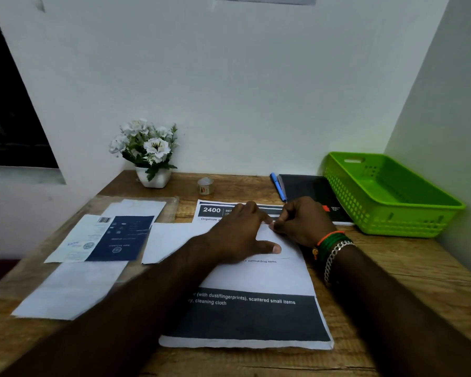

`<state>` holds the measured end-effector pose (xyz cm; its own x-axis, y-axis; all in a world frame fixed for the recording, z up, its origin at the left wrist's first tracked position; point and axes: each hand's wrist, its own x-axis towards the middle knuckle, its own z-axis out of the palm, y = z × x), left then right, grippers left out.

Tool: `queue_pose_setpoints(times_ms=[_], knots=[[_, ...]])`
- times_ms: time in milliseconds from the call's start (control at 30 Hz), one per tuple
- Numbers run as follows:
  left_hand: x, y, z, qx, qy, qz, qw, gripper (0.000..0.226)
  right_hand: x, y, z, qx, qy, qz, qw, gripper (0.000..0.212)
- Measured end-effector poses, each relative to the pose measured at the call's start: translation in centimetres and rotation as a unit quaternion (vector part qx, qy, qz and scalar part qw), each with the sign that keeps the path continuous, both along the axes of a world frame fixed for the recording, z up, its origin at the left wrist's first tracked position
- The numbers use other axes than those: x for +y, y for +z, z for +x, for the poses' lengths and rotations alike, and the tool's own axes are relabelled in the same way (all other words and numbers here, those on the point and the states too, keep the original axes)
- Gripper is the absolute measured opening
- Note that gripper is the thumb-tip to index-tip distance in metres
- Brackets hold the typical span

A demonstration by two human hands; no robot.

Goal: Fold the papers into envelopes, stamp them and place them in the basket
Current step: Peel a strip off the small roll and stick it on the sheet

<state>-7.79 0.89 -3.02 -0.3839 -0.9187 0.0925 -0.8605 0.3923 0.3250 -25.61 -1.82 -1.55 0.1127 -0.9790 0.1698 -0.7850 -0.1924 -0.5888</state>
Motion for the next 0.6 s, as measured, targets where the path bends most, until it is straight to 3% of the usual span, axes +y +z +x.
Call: queue_pose_setpoints(times_ms=[167,367,600], knots=[[0.0,-0.2,0.0,-0.001,-0.001,0.001,1.0,0.073,0.4,0.2,-0.4,0.007,0.026,0.03,0.999,0.023],[-0.1,-0.3,0.1,-0.005,0.001,-0.001,1.0,0.076,0.2,0.1,0.6,0.015,-0.014,-0.014,1.0,0.023],[-0.2,-0.2,0.1,-0.005,0.004,0.008,1.0,0.076,0.3,0.5,-0.3,0.025,-0.009,0.028,0.999,0.02]])
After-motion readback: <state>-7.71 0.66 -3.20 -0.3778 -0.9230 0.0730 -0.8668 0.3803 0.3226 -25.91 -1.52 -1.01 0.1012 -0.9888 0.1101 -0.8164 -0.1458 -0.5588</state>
